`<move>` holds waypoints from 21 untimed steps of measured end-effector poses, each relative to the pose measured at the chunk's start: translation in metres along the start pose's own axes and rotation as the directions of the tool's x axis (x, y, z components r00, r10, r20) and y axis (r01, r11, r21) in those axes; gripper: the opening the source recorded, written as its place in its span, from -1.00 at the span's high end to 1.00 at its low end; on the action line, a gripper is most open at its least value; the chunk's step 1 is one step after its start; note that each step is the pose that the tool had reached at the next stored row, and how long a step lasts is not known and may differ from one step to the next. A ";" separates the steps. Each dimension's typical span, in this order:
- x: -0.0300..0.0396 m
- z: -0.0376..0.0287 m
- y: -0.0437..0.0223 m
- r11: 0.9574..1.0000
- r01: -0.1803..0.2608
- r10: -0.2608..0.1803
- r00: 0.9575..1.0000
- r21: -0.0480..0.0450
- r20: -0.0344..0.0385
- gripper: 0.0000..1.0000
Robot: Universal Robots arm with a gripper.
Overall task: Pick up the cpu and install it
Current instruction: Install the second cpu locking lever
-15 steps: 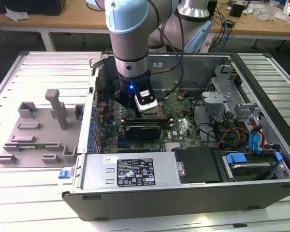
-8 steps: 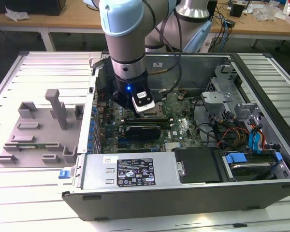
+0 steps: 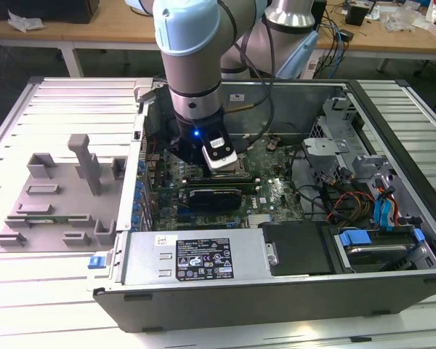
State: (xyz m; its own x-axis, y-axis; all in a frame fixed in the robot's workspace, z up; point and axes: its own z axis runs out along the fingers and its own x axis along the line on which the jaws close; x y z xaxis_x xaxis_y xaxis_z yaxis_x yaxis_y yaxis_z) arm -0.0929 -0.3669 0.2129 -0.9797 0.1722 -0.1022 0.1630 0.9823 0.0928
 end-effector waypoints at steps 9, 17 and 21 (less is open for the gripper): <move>-0.0008 -0.0001 -0.0026 1.000 0.011 -0.011 1.000 -0.004 -0.005 0.79; -0.0010 0.0000 -0.0036 1.000 0.012 -0.012 1.000 -0.005 -0.005 0.79; -0.0029 0.0012 -0.0038 0.997 0.074 -0.074 0.997 -0.010 -0.026 0.79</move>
State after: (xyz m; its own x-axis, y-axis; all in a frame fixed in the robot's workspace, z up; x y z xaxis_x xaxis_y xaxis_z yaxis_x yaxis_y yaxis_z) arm -0.0905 -0.3711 0.2117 -0.9919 0.0966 -0.0829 0.0887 0.9916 0.0944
